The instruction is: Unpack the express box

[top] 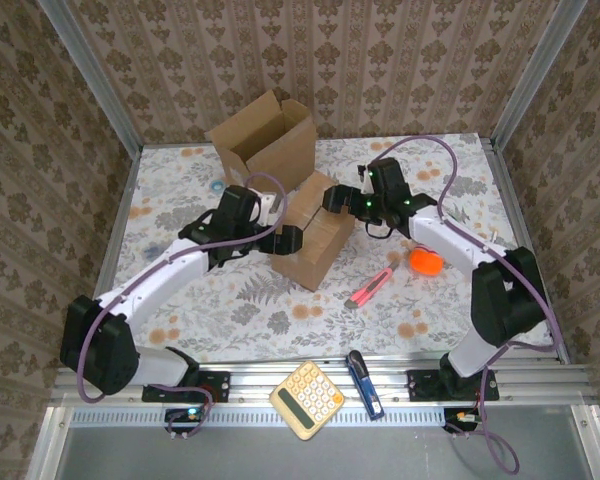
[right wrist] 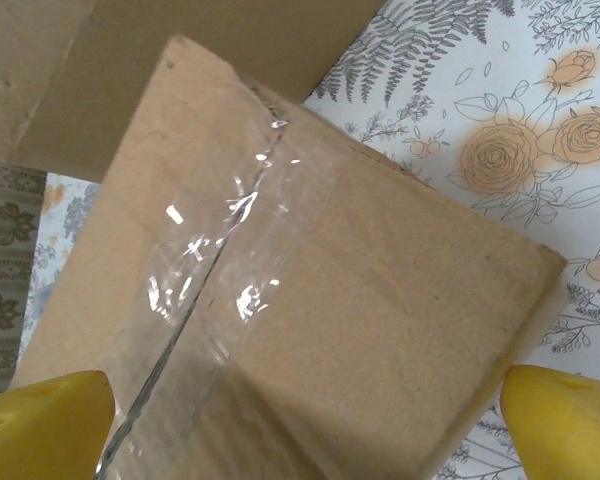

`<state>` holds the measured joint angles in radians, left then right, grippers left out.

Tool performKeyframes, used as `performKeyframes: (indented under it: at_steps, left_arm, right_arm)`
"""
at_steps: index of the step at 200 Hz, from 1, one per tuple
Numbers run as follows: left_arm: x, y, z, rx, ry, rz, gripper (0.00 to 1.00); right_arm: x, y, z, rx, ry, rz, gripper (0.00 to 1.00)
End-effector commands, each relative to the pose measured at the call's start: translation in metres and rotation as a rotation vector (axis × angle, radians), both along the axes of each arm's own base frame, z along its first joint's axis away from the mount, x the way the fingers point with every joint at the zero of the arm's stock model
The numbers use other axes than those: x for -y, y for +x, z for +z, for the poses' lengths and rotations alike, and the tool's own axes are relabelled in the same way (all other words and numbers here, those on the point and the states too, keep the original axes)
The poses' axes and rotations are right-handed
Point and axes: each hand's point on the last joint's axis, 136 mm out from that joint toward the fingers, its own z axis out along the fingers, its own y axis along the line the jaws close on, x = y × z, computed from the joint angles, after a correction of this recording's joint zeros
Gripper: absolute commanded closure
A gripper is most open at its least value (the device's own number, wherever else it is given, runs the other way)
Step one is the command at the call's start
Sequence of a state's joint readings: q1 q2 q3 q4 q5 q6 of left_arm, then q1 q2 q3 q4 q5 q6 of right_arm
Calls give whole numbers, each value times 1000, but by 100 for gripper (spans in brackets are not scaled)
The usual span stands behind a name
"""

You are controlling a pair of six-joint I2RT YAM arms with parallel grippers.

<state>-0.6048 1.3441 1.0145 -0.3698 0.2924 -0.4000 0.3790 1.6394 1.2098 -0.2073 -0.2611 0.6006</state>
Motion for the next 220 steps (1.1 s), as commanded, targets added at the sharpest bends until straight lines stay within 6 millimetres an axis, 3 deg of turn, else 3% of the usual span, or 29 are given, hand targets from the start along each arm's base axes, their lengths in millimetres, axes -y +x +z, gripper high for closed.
performKeyframes:
  at_steps: [1, 56, 143, 182, 220]
  left_arm:
    - [14, -14, 8, 5, -48, -53, 6]
    - [26, -53, 16, -7, -79, -109, 6]
    - [60, -93, -7, -62, -55, -183, 7]
    - [48, -90, -6, -37, 11, -150, 6]
    - [21, -85, -4, 1, 121, -95, 1]
  right_arm:
    - [-12, 13, 11, 37, -8, 47, 0]
    - [-42, 18, 14, 36, 47, 218, 0]
    - [-95, -19, 10, 13, 110, 533, 0]
    - [-105, -31, 9, 14, 94, 543, 0]
    - [-95, -32, 8, 3, 45, 460, 0]
